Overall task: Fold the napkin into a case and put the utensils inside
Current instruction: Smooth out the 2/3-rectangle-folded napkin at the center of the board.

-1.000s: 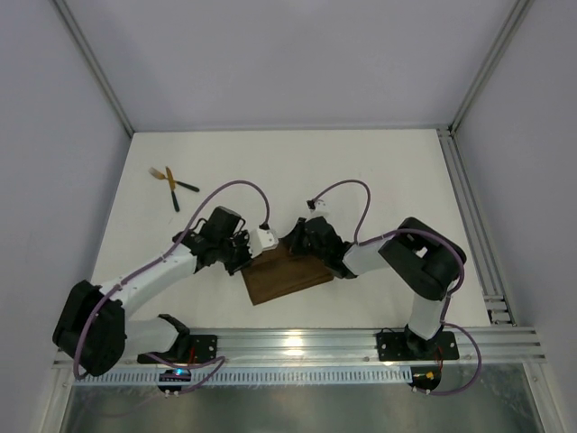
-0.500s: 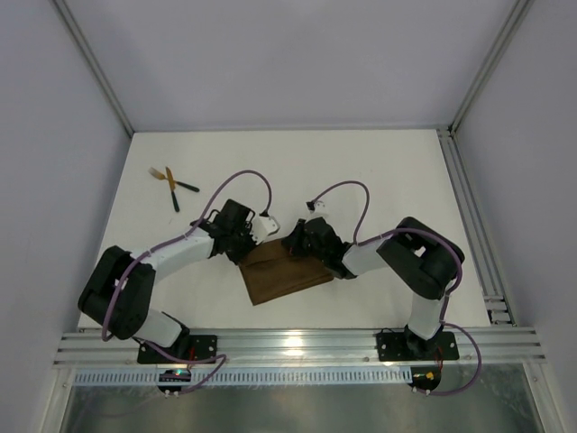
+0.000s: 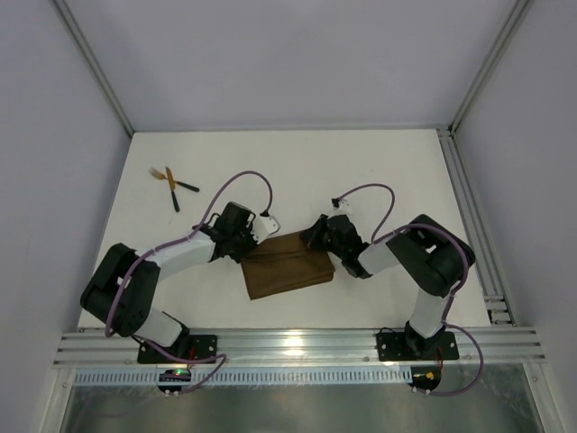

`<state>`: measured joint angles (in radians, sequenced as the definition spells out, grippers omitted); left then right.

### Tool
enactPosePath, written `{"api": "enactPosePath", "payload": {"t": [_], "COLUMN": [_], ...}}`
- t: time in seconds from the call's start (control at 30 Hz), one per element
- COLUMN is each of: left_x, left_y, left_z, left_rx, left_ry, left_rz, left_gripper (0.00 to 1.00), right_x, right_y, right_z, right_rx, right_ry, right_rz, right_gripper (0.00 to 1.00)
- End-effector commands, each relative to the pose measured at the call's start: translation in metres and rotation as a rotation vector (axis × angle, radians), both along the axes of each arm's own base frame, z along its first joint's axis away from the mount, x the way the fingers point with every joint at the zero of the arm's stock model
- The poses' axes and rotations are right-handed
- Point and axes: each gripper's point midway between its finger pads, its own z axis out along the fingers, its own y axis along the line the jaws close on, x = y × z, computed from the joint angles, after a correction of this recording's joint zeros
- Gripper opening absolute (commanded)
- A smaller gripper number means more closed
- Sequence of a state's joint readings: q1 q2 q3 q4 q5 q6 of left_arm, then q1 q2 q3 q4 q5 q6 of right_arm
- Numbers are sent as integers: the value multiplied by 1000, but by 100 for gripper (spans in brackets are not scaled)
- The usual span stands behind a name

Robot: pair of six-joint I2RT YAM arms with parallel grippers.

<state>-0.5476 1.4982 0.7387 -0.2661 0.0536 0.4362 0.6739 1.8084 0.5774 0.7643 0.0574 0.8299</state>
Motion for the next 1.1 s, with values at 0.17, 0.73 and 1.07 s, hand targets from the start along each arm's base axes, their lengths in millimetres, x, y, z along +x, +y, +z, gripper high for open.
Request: {"api": "enactPosePath", "payload": {"t": [0.17, 0.73, 1.07], "left_x": [-23, -16, -36], "left_y": [25, -9, -17], "left_z": [-28, 40, 25], "left_rx": [100, -102, -110], "left_ry": [67, -25, 92], "left_rz": [-13, -73, -108], "left_gripper": [9, 25, 33], "right_x": [12, 16, 4], "right_y": [-46, -36, -11], "right_z": [2, 38, 53], "right_rx": [0, -92, -87], "right_ry": [-15, -90, -122], "right_rz": [-125, 12, 141], "right_gripper": [4, 4, 5]}}
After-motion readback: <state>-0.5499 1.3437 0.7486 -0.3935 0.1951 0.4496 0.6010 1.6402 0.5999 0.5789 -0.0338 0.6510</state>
